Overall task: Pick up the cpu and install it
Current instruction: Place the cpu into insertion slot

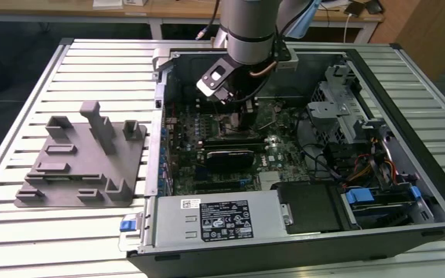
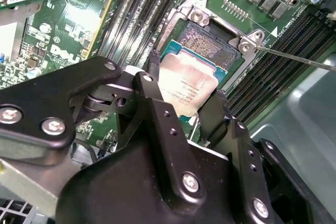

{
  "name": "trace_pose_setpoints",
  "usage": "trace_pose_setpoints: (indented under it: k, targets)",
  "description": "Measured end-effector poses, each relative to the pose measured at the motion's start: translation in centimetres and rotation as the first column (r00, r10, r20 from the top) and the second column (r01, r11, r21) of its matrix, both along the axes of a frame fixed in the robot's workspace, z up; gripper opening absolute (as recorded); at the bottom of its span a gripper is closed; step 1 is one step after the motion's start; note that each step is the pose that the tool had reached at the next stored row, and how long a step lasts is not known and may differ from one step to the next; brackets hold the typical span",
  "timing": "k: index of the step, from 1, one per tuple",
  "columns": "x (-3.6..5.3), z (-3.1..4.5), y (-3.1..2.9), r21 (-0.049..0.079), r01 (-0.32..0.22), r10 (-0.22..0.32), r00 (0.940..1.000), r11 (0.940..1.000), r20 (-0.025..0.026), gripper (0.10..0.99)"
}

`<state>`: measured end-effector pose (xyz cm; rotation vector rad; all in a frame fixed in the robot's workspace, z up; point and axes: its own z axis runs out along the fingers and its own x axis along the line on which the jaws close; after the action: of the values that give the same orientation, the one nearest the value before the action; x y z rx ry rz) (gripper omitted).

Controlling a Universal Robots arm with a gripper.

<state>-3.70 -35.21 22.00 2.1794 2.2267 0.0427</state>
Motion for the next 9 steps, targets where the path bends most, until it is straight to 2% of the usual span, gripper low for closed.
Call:
trace_pose_setpoints:
  k: [9]
  targets:
    - [-0.03,-0.60,0.28,0.000,0.000,0.000,1.0000,1.0000,0.0000,0.541]
